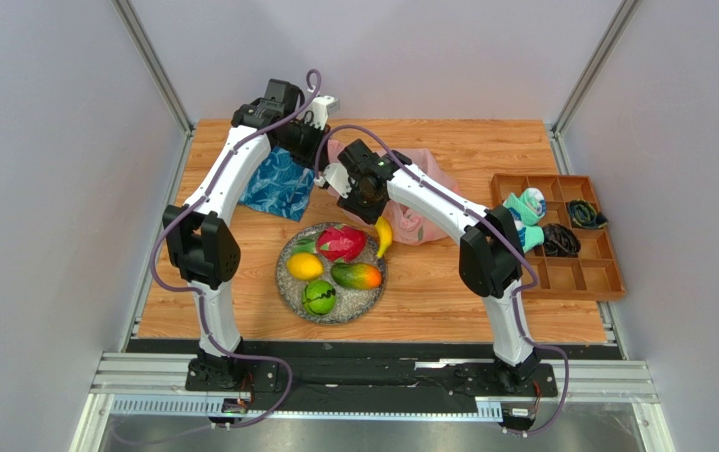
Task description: Take the fake fruits out of the plastic bag
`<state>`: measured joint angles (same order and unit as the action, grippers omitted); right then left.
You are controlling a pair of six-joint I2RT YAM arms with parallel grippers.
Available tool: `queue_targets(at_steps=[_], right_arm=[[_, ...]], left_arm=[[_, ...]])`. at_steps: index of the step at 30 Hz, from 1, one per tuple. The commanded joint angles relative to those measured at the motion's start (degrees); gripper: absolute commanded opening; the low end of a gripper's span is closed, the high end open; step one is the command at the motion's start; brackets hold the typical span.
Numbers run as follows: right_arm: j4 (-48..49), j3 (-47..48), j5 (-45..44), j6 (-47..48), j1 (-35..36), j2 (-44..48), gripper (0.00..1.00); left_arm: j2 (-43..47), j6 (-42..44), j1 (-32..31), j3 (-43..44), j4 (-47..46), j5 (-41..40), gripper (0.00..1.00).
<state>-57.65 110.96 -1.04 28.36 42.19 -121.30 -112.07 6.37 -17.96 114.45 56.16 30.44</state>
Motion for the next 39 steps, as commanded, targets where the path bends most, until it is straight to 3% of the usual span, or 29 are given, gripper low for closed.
queue_targets(at_steps=[1, 7, 13, 16, 24, 30, 31, 32, 35, 39], right_arm=[[4.1, -0.3, 5.8, 3.1, 3.2, -3.1, 0.02], [5.1, -4.6, 5.7, 2.9, 4.2, 2.2, 0.02], [10.9, -11.7, 4.9, 6.3, 5.6, 9.3, 0.01], [14.0, -14.0, 3.1, 7.6, 6.1, 10.9, 0.01], [14.6, -9.3, -0.7, 6.7, 6.0, 3.2, 0.01], [10.4, -1.8, 3.9, 6.6, 6.0, -2.6, 0.06], [9.9, -1.6, 4.5, 6.8, 6.0, -2.6, 0.11], [9.0, -1.6, 5.5, 7.0, 6.0, -2.7, 0.31], [8.4, -3.2, 3.6, 7.0, 5.9, -1.5, 0.59], [6.2, -5.7, 5.5, 6.9, 5.0, 3.6, 0.67]], left_arm=[[1.4, -4.2, -5.5, 4.4, 1.6, 11.9, 0.07], [4.1, -5.6, -3.2, 4.8, 0.3, 6.5, 0.02], [-1.5, -6.1, -0.9, 10.4, 1.2, 12.2, 0.0], [-3.7, -10.6, -0.2, 11.8, -0.5, 16.2, 0.0], [-2.6, -11.7, -0.2, 9.7, -2.8, 20.8, 0.0], [-1.4, -10.9, -0.2, 7.8, -2.8, 20.5, 0.0], [-1.3, -10.9, -0.2, 7.6, -2.7, 20.4, 0.0], [-1.3, -10.8, -0.2, 7.3, -2.7, 20.5, 0.0], [-1.2, -10.5, -0.2, 7.1, -2.7, 20.4, 0.0], [-1.7, -10.8, -0.2, 7.5, -3.1, 20.0, 0.0]])
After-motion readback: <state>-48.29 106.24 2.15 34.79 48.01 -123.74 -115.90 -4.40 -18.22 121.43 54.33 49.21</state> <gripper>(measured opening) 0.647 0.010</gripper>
